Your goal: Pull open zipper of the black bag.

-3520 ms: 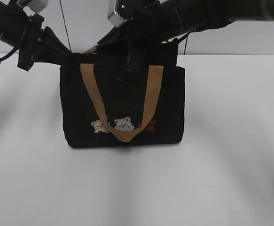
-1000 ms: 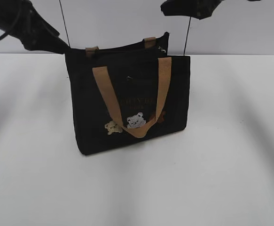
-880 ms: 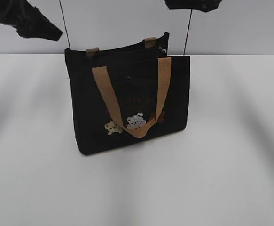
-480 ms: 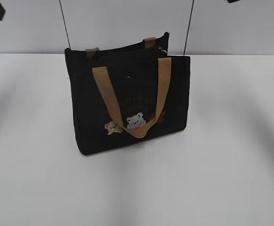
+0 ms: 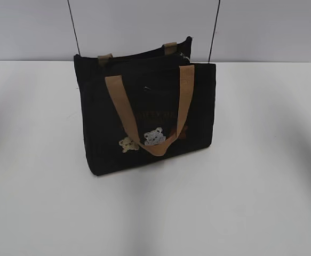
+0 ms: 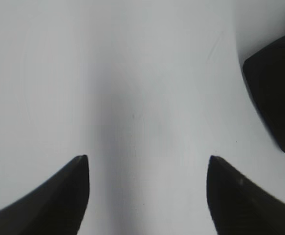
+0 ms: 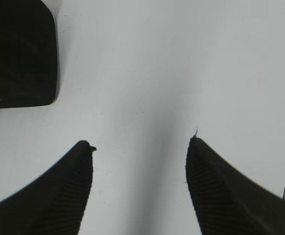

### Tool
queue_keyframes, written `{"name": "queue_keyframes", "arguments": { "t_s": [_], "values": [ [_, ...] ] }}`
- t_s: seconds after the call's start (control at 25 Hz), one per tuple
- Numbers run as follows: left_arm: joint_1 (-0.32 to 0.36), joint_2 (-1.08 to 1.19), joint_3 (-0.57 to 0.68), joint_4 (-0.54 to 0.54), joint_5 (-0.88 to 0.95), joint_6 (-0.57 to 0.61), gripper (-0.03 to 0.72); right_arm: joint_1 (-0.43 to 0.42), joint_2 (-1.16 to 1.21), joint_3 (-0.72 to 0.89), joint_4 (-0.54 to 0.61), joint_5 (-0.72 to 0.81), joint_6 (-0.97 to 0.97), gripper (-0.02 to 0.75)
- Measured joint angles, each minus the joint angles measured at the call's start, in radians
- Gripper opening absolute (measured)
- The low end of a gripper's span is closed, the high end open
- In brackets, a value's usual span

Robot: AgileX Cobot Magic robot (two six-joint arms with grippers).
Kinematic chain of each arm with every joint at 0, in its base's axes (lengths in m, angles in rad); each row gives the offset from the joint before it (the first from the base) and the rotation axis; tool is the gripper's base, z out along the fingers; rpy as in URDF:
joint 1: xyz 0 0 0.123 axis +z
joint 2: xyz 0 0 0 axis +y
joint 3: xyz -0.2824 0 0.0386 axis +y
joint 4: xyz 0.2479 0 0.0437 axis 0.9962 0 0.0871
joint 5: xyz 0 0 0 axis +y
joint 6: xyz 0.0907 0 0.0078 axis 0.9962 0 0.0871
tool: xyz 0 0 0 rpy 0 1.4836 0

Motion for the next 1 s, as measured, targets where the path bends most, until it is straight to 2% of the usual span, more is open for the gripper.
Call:
{"name": "queue_keyframes", "arguments": {
  "t_s": [0.2, 0.6, 0.8, 1.0],
  "values": [
    [0.0, -0.153, 0.076, 0.0, -0.001, -0.018, 0.543, 0.0, -0.181, 0.124, 0.007, -0.001, 0.007, 0.462],
    [0.0, -0.696, 0.508, 0.0, -0.016, -0.025, 0.513, 0.0, -0.728, 0.719, 0.047, -0.056, 0.014, 0.462],
    [0.0, -0.894, 0.701, -0.003, -0.071, -0.04, 0.511, 0.0, -0.887, 0.875, 0.051, -0.053, 0.014, 0.462],
    [0.0, -1.042, 0.825, -0.032, -0.073, -0.044, 0.51, 0.0, -1.016, 0.961, 0.057, -0.051, 0.015, 0.462]
  ]
}}
